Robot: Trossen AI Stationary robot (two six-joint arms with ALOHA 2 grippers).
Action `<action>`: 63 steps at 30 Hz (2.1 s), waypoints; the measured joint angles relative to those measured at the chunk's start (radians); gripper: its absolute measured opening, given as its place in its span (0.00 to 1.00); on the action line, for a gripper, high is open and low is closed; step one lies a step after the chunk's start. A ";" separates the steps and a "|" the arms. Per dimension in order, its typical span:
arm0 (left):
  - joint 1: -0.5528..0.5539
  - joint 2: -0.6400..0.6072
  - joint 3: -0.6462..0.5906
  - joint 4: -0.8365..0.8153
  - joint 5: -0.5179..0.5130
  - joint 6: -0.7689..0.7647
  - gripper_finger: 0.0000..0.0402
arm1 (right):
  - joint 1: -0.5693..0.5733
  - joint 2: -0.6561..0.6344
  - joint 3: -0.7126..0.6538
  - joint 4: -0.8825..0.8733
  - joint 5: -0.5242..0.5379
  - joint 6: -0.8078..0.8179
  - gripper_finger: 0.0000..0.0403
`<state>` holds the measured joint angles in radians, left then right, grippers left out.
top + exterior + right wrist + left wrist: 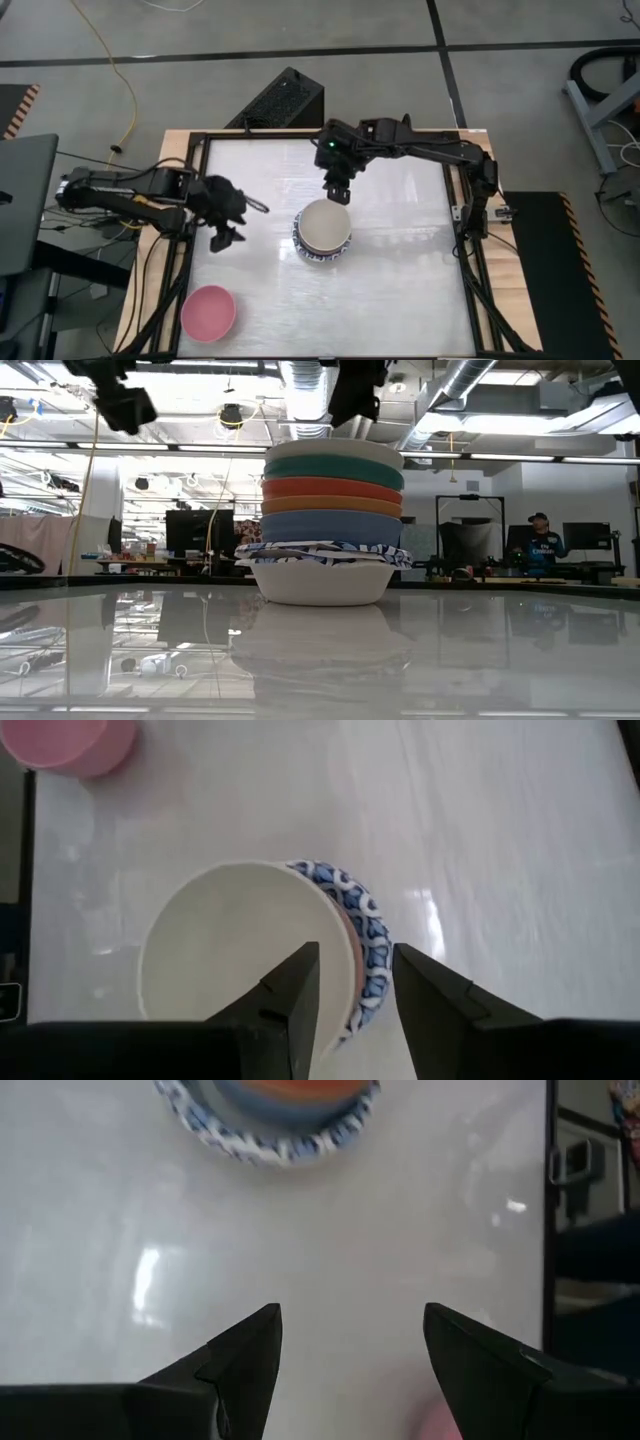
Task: Nest bowls inside each other
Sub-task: Stack the pink bowl on top of the white bowl
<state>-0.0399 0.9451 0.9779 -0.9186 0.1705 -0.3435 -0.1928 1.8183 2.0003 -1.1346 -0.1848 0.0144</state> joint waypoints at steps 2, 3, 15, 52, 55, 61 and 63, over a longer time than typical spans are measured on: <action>-0.053 0.000 0.000 -0.015 -0.012 -0.057 0.58 | -0.004 0.000 0.000 -0.018 0.000 0.000 0.37; -0.082 0.001 0.000 -0.021 -0.020 -0.089 0.58 | -0.007 0.000 0.000 -0.031 0.000 -0.001 0.37; -0.437 0.065 0.000 -0.024 -0.153 -0.343 0.58 | -0.013 0.000 0.000 -0.052 0.003 -0.068 0.37; -0.785 0.306 -0.250 0.136 -0.080 -0.472 0.41 | -0.024 0.000 0.000 -0.040 0.001 -0.054 0.37; -0.781 0.306 -0.250 0.136 -0.082 -0.470 0.24 | -0.024 0.000 0.000 -0.040 0.001 -0.041 0.37; -0.754 0.306 -0.250 0.143 -0.125 -0.527 0.02 | -0.024 0.000 0.000 -0.040 0.002 -0.036 0.37; -0.738 0.306 -0.250 0.140 -0.155 -0.572 0.01 | -0.025 0.000 0.000 -0.040 0.002 -0.012 0.37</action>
<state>-0.7778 1.2510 0.7277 -0.7784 0.0159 -0.9158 -0.2179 1.8187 1.9999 -1.1748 -0.1833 0.0019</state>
